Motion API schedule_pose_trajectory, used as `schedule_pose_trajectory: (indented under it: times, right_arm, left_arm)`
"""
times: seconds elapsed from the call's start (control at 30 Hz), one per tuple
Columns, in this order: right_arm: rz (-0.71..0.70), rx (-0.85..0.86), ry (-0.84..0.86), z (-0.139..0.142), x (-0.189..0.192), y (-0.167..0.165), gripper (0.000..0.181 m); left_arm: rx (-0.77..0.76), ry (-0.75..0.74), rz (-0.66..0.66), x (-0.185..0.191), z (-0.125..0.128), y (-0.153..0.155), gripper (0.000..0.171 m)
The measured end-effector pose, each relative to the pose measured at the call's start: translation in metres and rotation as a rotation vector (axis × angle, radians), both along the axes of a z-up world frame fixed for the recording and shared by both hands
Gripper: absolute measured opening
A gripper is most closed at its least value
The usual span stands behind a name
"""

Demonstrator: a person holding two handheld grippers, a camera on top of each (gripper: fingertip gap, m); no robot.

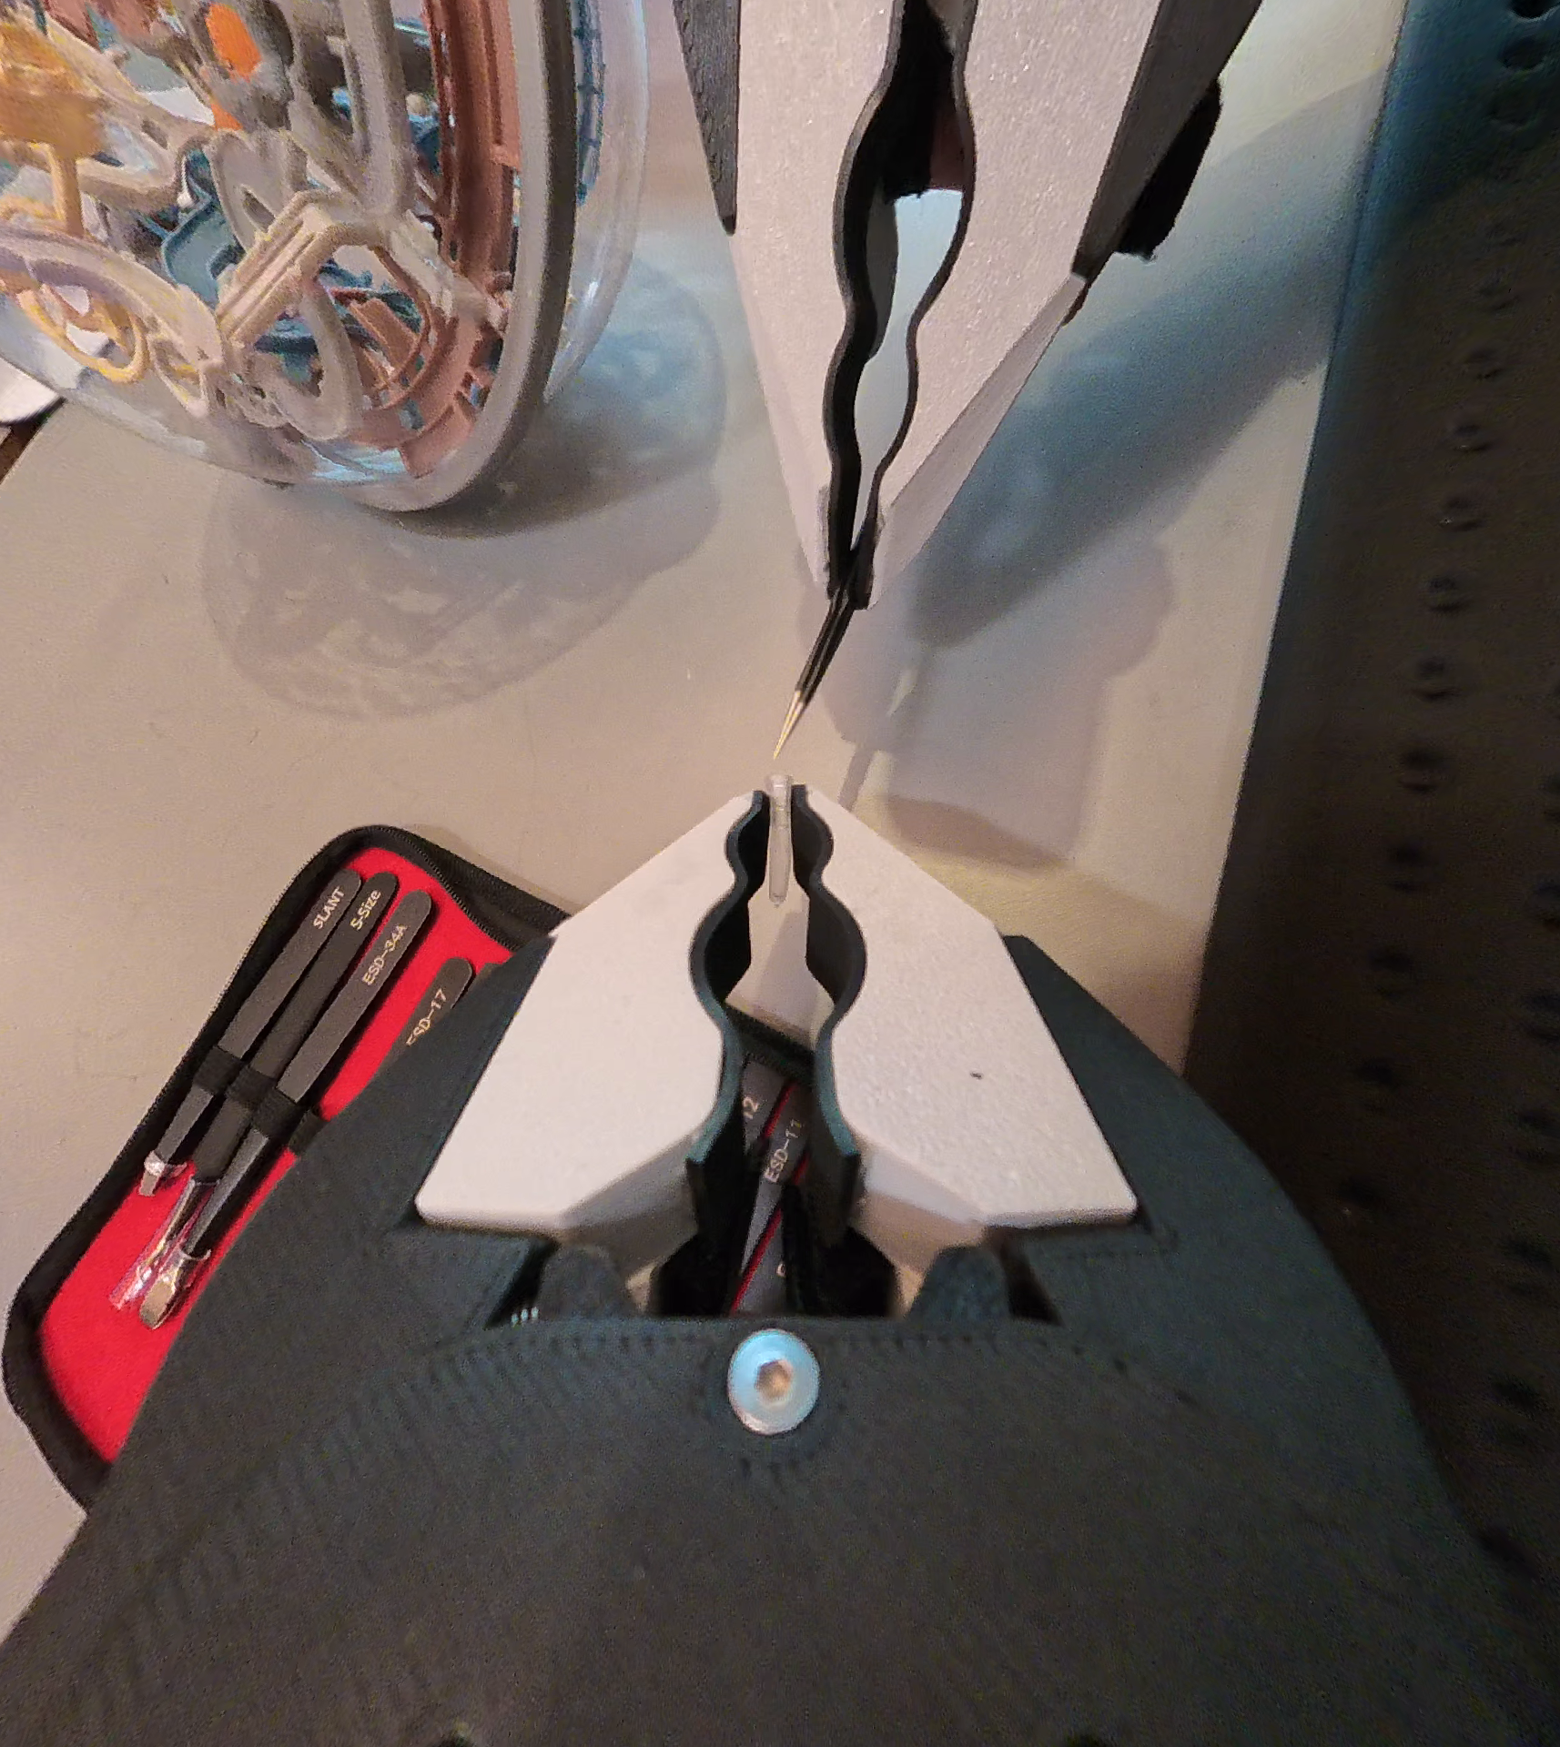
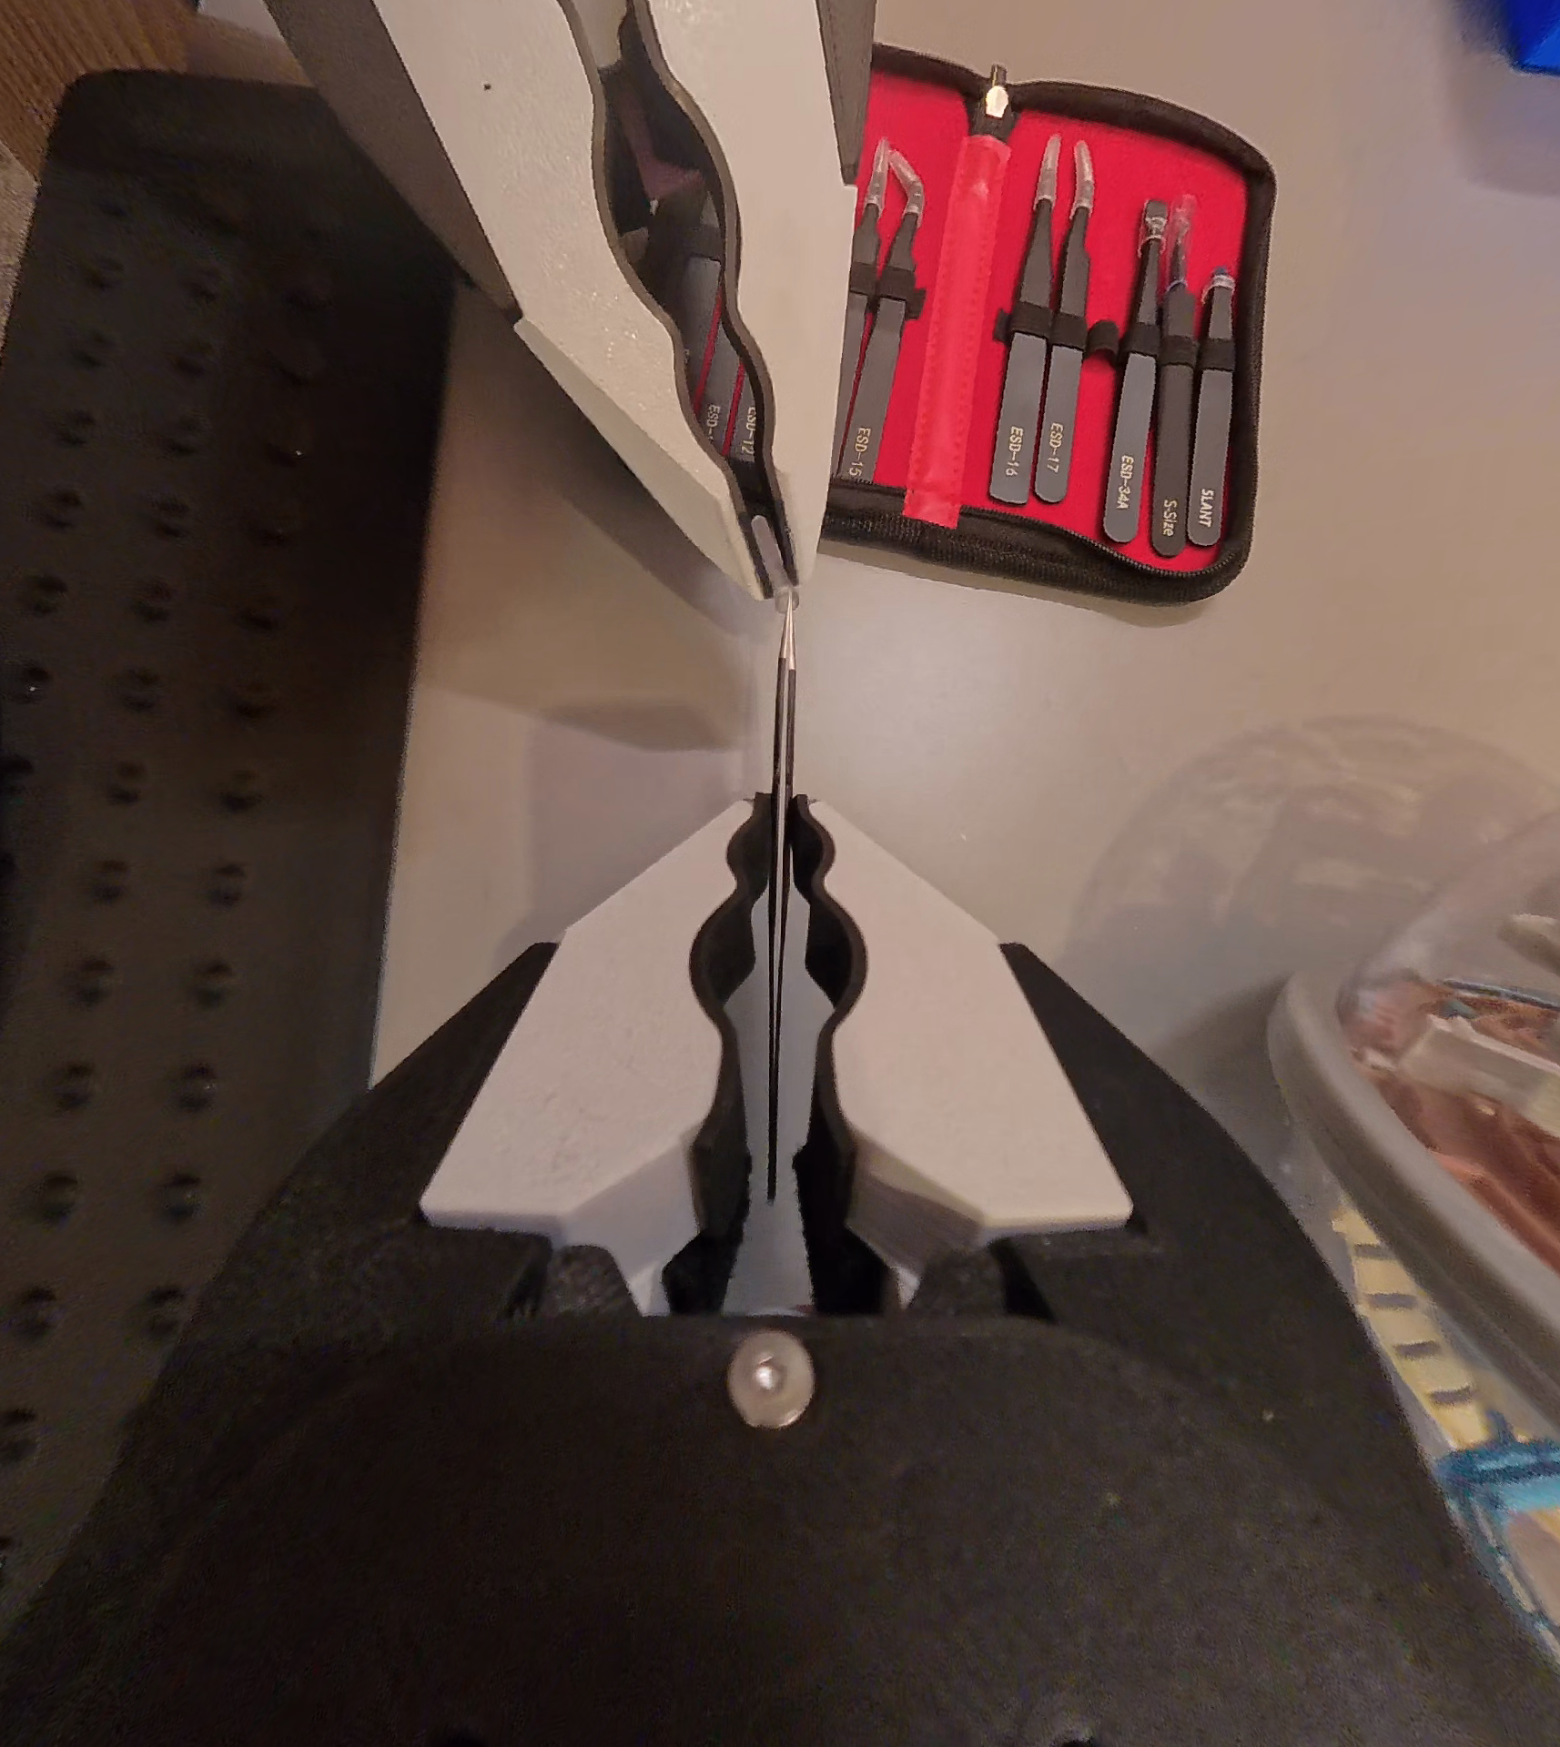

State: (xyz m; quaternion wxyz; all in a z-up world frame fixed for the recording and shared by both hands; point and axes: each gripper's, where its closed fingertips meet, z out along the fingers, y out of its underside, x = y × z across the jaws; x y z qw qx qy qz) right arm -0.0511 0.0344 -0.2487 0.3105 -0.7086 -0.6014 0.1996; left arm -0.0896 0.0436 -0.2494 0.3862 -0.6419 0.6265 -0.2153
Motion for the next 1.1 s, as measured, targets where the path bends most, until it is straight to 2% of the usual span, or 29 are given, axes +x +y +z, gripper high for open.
schedule_pose_trajectory:
  times: [0.43, 0.8, 0.97, 1.1]
  right_arm:
    - [0.031, 0.04, -0.074, -0.005, 0.0, -0.002, 0.0]
    - [0.138, 0.19, -0.266, -0.011, 0.001, -0.004, 0.0]
    - [0.153, 0.237, -0.291, -0.009, -0.001, -0.004, 0.0]
    - [0.132, 0.23, -0.241, -0.006, -0.007, -0.003, 0.0]
  left_arm:
    - [0.024, 0.048, -0.035, 0.005, 0.0, -0.004, 0.002]
    - [0.169, 0.256, -0.114, 0.008, -0.014, -0.009, 0.002]
    - [0.204, 0.269, -0.126, 0.012, -0.013, -0.01, 0.001]
    - [0.192, 0.225, -0.097, 0.012, -0.009, -0.008, 0.002]
